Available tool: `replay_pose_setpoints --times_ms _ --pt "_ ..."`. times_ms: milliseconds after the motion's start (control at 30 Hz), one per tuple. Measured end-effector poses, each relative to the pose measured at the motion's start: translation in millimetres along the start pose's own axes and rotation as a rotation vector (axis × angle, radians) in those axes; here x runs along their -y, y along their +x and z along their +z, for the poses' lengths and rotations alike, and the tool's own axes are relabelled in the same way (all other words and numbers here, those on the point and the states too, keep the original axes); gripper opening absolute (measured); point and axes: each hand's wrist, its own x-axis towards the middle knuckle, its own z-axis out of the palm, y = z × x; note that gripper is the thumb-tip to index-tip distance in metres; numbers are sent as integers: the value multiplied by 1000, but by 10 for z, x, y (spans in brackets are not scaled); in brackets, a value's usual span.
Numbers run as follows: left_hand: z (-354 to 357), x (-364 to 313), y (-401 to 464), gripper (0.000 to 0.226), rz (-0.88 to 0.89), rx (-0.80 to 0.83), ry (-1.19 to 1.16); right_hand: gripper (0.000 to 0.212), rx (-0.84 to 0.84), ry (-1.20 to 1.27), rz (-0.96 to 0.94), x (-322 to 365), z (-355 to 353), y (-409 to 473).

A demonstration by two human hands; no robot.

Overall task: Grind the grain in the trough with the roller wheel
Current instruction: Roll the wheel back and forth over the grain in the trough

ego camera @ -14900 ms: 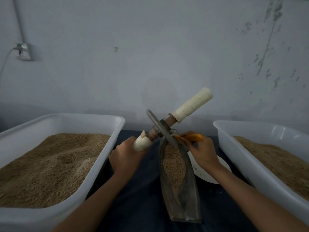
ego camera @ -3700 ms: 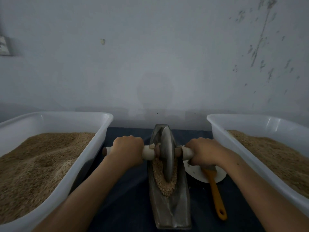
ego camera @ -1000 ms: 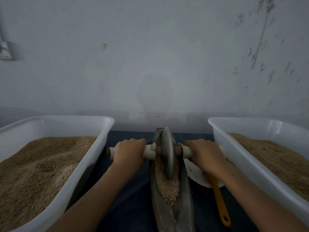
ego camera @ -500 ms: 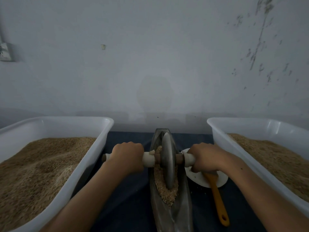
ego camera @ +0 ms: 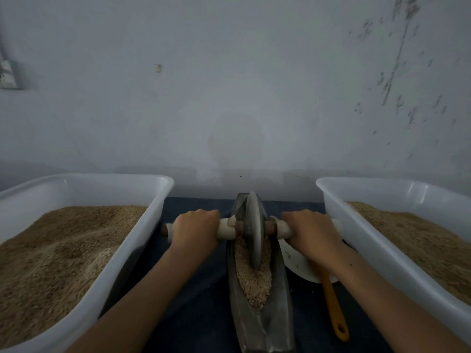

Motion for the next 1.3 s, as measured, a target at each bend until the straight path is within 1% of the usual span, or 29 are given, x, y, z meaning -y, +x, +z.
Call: replay_pose_setpoints --times_ms 67,133,200,267,333,400,467,500,567,633,700,767,867,967,1033,1100,1167,1233,1300 --pt "-19 -4 3 23 2 40 22 4 98 -6 -23 -24 -58 11" --pt "-46 -4 5 25 11 92 46 4 240 18 -39 -36 -129 18" --pt "-82 10 7 27 29 165 46 15 378 40 -39 -45 -195 19" --pt "-107 34 6 28 39 227 26 19 428 23 -45 -38 -238 17" --pt "-101 48 9 29 37 246 16 20 424 -4 -46 -22 -248 18" --pt "-87 46 12 29 27 225 16 19 379 -24 -45 -9 -225 20" --pt "-67 30 12 26 24 171 22 8 293 -1 -40 -7 -178 7" --pt "-54 21 10 23 25 132 24 6 242 20 -30 -7 -155 -2" --pt "-26 3 4 20 20 44 12 14 131 46 -4 1 -88 -14" --pt "2 1 2 21 15 -24 -7 15 25 27 10 13 -32 -15" --pt "18 11 2 24 16 -39 -26 14 -26 6 4 18 -4 -6" --pt "13 23 6 25 22 -15 -29 13 15 16 5 12 -22 -1" --pt "-17 25 24 26 34 64 8 8 172 18 -5 -18 -98 5" --pt "-55 33 25 29 62 160 29 22 364 27 -13 -24 -208 8" --pt "-79 53 25 32 78 227 17 30 431 20 -16 -20 -259 12" --pt "-82 70 25 34 76 270 5 32 448 5 -20 -1 -273 13" --pt "-66 75 31 32 62 263 -4 29 427 -2 -19 12 -260 11" --pt "-46 70 32 28 52 212 2 20 353 3 -21 20 -228 2" --pt "-23 59 32 25 51 139 3 10 231 24 -13 24 -177 -15"
